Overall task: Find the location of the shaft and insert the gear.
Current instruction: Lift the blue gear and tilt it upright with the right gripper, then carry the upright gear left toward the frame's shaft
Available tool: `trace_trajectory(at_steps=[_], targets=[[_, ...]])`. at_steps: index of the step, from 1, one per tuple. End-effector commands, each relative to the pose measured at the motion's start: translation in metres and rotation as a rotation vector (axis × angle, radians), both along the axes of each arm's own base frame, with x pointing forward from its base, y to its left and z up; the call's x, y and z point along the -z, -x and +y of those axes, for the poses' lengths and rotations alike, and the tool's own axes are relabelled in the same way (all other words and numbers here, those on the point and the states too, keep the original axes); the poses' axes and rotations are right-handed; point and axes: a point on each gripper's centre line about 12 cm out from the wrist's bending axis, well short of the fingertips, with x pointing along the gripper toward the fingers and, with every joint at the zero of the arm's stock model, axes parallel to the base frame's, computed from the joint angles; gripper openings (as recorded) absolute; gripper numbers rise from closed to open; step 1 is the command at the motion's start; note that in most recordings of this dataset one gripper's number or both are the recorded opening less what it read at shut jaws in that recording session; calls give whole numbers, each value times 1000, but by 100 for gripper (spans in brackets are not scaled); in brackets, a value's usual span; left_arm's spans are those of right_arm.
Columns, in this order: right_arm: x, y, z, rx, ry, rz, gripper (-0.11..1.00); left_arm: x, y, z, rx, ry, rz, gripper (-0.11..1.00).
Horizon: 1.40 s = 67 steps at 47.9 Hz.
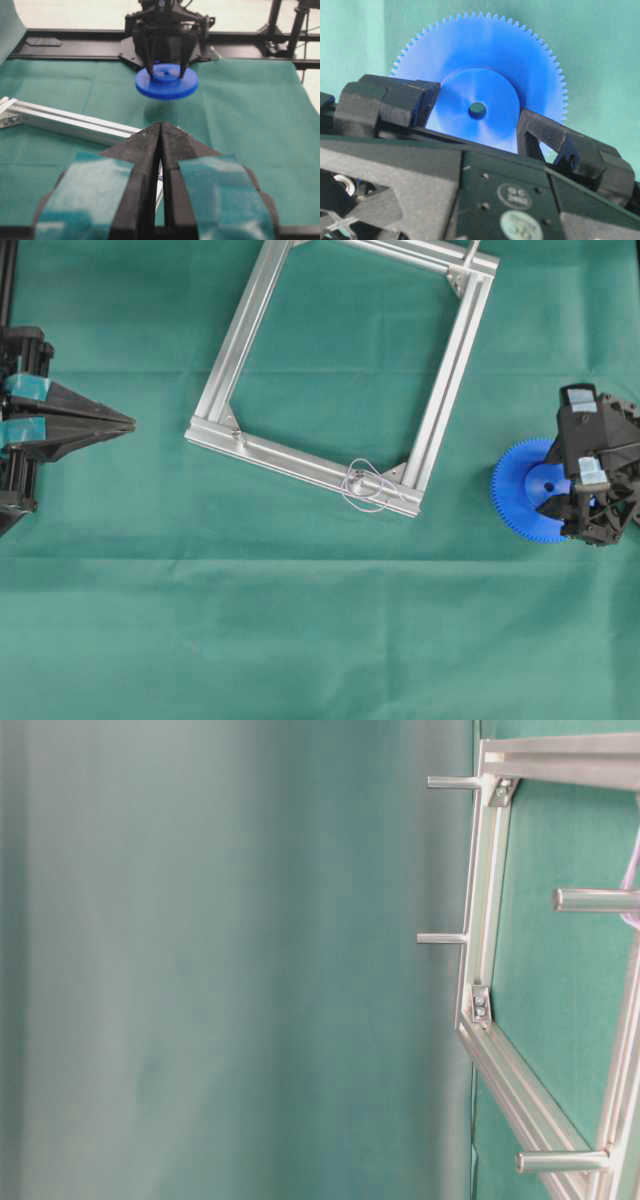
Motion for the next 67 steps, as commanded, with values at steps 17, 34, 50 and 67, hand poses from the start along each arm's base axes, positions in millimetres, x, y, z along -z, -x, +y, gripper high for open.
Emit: trace_trajectory(at_steps=[17,34,50,67], targets=[[-47,-19,-3,-16,42,-53,69,-10,-3,0,-1,6,-21,1],[-55,-27,-3,38,23,-65,69,-10,-3,0,-1,8,-18,1],[-61,-54,-1,55,15,-70,69,-11,-4,0,-1,14,-20,1],[-66,-103,0,42,32,-64,69,-13,-4,0,-1,15,-25,1]])
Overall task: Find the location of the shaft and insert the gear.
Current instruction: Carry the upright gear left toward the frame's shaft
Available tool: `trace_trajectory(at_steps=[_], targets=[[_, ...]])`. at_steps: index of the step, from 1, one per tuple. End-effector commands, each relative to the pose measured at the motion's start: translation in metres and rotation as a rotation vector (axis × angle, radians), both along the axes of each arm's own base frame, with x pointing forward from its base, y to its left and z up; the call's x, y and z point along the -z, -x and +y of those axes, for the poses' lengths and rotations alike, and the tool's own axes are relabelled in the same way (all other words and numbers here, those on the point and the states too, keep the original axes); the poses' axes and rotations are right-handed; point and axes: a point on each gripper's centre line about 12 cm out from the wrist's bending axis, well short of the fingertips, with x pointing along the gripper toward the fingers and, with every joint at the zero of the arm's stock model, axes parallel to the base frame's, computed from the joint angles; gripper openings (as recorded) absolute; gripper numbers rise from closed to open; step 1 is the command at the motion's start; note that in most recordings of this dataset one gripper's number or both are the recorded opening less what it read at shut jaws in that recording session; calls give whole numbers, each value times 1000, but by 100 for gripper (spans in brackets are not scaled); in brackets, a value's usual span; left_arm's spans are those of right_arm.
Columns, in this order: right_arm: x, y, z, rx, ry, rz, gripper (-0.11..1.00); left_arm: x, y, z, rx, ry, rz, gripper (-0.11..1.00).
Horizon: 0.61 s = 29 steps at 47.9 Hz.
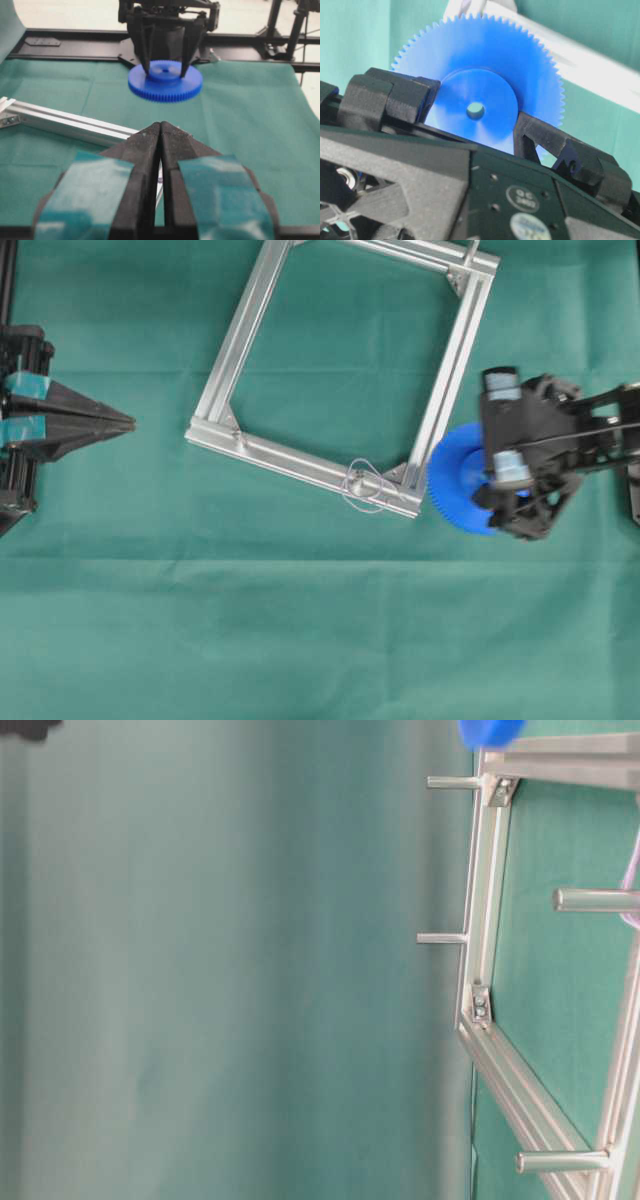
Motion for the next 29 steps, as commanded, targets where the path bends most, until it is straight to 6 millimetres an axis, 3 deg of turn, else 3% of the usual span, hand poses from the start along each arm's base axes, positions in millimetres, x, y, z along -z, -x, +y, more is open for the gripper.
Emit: trace_trajectory(at_steps=[1,18,29], targets=[[-15,-18,0,-8,12,-50,69,-10,-4,0,0,1,-23,1],[-21,-67,-2,-27,64,-68,69,-8,-3,0,0,3,-6,1],[-25,-81,-2,-37,77,-71,69,-8,-3,0,0,5,0,1]])
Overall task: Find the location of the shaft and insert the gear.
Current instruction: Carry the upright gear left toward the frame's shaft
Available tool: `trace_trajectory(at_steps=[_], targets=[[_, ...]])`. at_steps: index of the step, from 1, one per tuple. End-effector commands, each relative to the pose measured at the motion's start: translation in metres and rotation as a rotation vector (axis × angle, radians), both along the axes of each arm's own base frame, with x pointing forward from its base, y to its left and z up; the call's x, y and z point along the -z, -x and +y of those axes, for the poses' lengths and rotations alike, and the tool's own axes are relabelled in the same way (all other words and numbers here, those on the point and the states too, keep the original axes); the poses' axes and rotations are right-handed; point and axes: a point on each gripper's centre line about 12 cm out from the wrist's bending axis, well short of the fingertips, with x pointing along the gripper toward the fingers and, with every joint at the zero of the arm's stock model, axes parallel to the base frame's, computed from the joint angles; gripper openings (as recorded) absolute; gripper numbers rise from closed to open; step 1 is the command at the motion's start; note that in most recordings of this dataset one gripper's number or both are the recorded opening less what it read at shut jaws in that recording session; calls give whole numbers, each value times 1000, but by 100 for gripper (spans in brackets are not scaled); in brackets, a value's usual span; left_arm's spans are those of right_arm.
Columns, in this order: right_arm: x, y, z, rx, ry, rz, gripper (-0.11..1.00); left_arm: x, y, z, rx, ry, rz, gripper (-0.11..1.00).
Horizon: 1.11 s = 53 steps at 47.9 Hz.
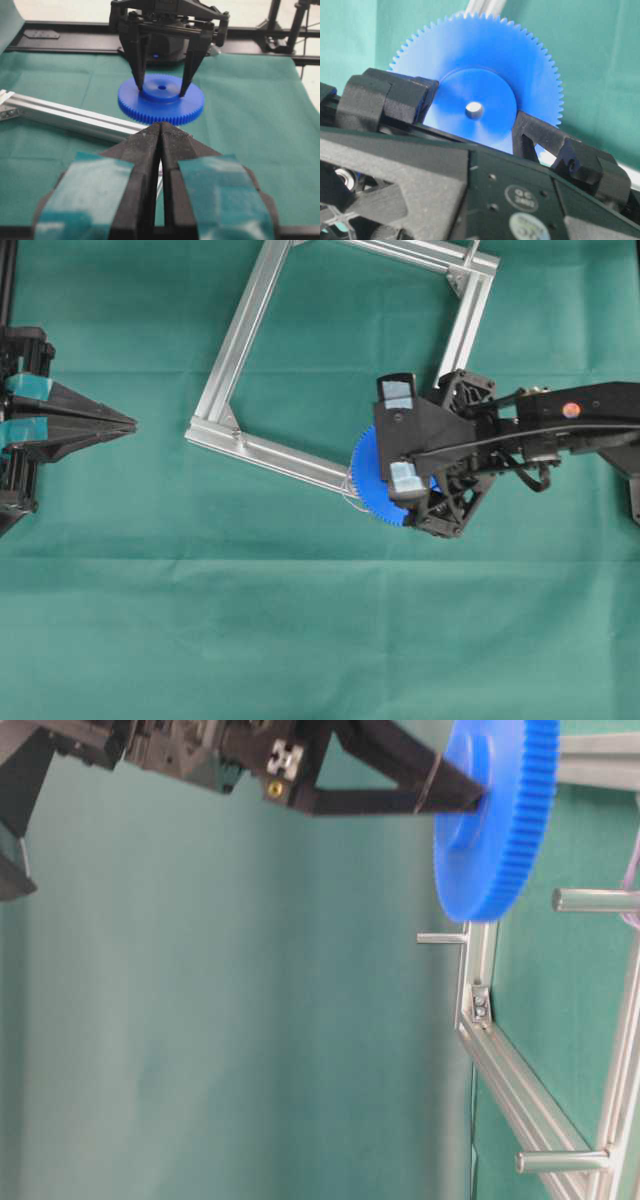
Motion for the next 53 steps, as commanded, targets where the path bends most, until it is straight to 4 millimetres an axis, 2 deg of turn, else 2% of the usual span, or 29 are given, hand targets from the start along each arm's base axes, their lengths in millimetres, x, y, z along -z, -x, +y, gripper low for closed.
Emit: trace_trajectory(at_steps=[1,11,33,53], targets=[[-16,-8,0,-9,9,-46,69,-10,-4,0,0,1,-21,1],[-12,-11,0,-11,12,-39,69,-10,-4,0,0,3,-18,1],[10,-31,1,-17,15,-6,69,-10,-4,0,0,3,-18,1],[15,-31,0,-22,25,7,69,-10,-3,0,0,1,-20,1]])
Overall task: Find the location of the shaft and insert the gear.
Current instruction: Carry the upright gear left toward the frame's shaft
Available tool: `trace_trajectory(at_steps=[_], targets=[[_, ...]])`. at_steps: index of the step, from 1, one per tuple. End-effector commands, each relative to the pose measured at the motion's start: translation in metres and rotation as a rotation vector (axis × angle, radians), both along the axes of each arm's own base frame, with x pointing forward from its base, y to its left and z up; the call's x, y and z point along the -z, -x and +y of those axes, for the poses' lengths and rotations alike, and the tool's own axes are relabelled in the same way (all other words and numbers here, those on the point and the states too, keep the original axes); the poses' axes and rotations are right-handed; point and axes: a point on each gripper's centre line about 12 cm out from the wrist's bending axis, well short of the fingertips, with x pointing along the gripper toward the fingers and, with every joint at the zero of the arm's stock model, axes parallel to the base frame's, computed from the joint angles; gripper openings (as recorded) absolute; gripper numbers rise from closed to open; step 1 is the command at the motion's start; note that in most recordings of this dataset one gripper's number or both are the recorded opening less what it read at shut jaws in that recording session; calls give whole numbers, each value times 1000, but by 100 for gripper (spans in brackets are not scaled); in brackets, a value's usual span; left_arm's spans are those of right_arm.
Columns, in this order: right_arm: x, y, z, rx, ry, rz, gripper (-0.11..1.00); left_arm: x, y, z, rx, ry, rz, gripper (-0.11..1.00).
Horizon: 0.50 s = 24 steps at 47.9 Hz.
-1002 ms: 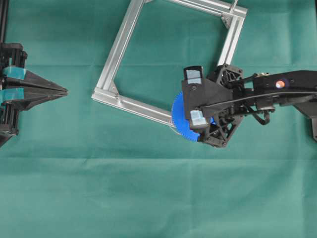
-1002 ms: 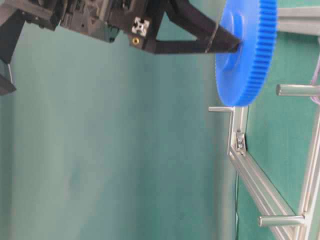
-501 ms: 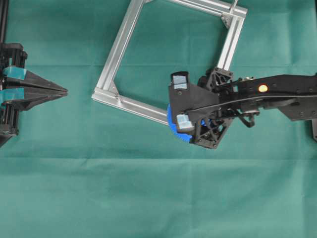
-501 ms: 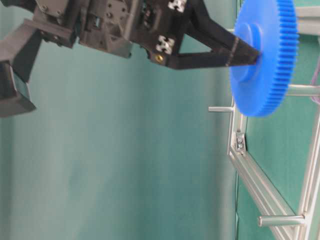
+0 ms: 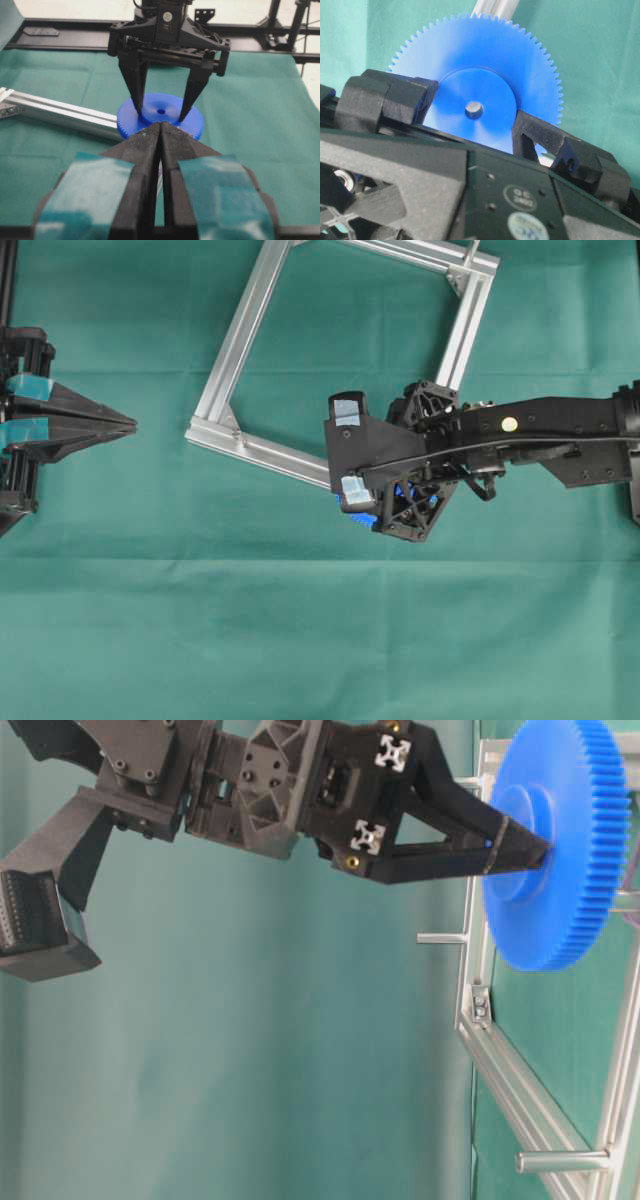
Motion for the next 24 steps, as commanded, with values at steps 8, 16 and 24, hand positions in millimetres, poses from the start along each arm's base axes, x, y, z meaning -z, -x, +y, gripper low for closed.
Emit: trace_trajectory(at_steps=[8,16,24], targets=[[-10,-5,-1,-12,23,-37,69,-11,-3,0,0,1,-26,1],[-6,-8,-2,-17,30,-40,69,-13,-4,0,0,1,-29,1],[-6,-9,-1,-14,21,-52,69,-14,-4,0,0,0,-32,1]])
